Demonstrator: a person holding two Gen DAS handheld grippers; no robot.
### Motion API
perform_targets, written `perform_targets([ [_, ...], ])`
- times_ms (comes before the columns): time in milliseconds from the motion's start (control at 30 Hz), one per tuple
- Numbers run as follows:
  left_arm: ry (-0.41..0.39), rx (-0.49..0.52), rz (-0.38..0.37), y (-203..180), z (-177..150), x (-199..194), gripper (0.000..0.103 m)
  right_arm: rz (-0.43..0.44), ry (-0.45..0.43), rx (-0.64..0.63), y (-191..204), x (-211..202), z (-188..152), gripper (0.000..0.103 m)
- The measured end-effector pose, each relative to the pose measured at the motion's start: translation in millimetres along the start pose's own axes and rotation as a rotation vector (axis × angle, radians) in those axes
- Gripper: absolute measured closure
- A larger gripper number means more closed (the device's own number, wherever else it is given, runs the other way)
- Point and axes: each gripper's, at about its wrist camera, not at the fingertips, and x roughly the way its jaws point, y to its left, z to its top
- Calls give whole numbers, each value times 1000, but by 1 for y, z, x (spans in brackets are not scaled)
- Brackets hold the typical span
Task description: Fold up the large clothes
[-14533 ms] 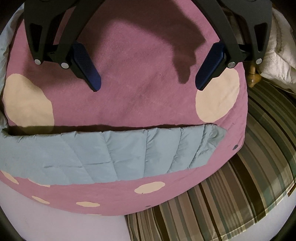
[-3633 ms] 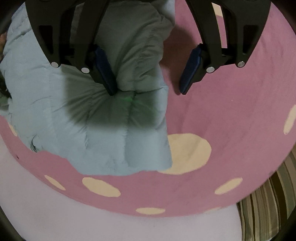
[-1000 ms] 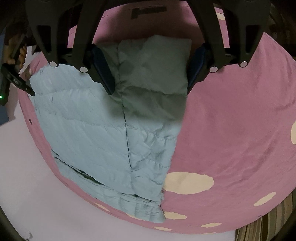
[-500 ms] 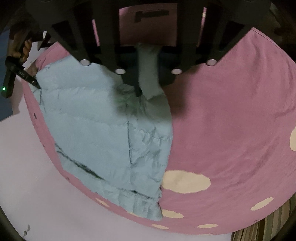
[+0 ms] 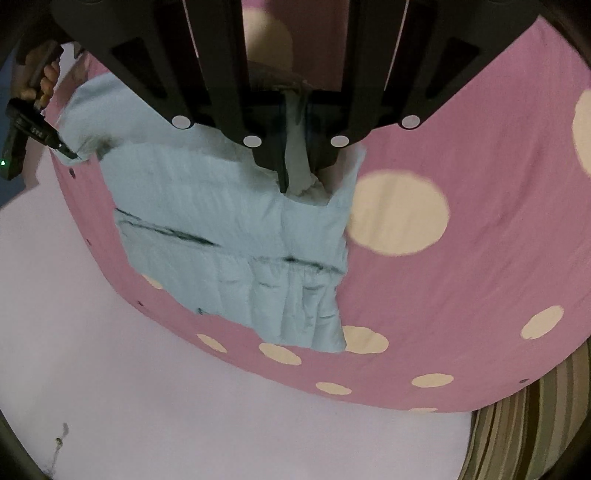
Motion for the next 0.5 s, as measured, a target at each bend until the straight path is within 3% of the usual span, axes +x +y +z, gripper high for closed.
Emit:
perform_targets([
  [267, 104, -53, 41, 21, 30, 89, 97, -44, 80, 86, -21, 78, 39, 96],
  [500, 115, -60, 28, 24, 37, 99, 95, -41, 93, 106, -26, 91, 49, 94],
])
